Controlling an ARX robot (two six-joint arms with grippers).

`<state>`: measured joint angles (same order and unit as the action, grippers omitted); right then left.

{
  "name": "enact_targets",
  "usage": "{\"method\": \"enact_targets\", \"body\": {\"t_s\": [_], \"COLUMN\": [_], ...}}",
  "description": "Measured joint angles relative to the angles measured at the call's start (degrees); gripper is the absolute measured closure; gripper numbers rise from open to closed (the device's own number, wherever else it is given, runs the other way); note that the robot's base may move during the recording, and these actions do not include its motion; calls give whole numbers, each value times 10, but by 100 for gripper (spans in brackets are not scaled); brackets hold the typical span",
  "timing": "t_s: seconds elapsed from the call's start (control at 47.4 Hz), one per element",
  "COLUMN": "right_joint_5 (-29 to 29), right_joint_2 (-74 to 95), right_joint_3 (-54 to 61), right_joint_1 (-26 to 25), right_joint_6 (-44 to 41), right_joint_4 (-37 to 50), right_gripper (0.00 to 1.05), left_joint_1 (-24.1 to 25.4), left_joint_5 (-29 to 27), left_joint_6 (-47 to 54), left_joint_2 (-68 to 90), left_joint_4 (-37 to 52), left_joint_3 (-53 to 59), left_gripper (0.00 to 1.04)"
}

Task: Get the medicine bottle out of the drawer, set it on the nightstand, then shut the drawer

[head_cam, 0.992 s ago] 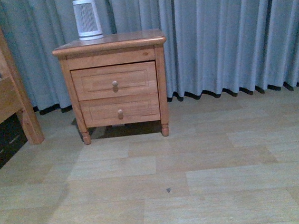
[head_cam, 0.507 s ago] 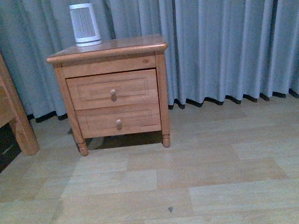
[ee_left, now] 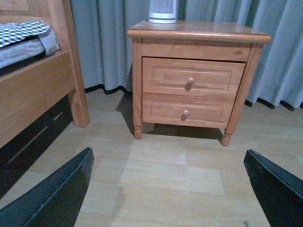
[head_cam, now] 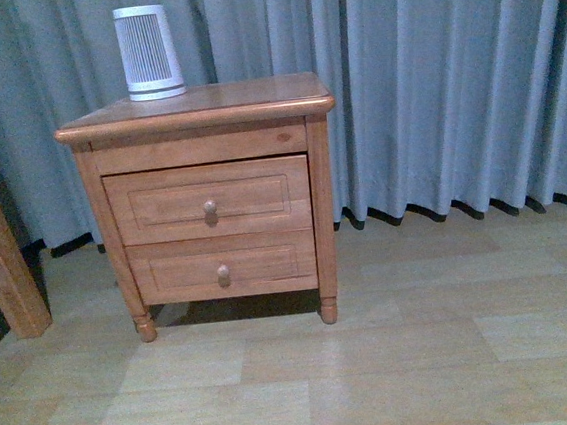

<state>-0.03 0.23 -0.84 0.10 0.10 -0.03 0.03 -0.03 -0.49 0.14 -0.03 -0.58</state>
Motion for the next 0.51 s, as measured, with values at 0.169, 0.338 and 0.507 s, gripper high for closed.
{"method": "enact_targets", "body": {"t_s": [0.169,0.338,0.507], "right_joint_5": [0,0,0], "right_joint_2": [0,0,0], "right_joint_3": [0,0,0], "right_joint_1": [0,0,0], "right_joint_6": [0,0,0], "right_joint_4": [0,0,0], "right_gripper": [7,7,7], "left_joint_1": [0,0,0], "left_joint_5": [1,0,0], "left_joint_6": [0,0,0], "left_joint_2": [0,0,0], "left_joint_4": [0,0,0], "left_joint_3": [0,0,0], "left_gripper": [6,6,6]}}
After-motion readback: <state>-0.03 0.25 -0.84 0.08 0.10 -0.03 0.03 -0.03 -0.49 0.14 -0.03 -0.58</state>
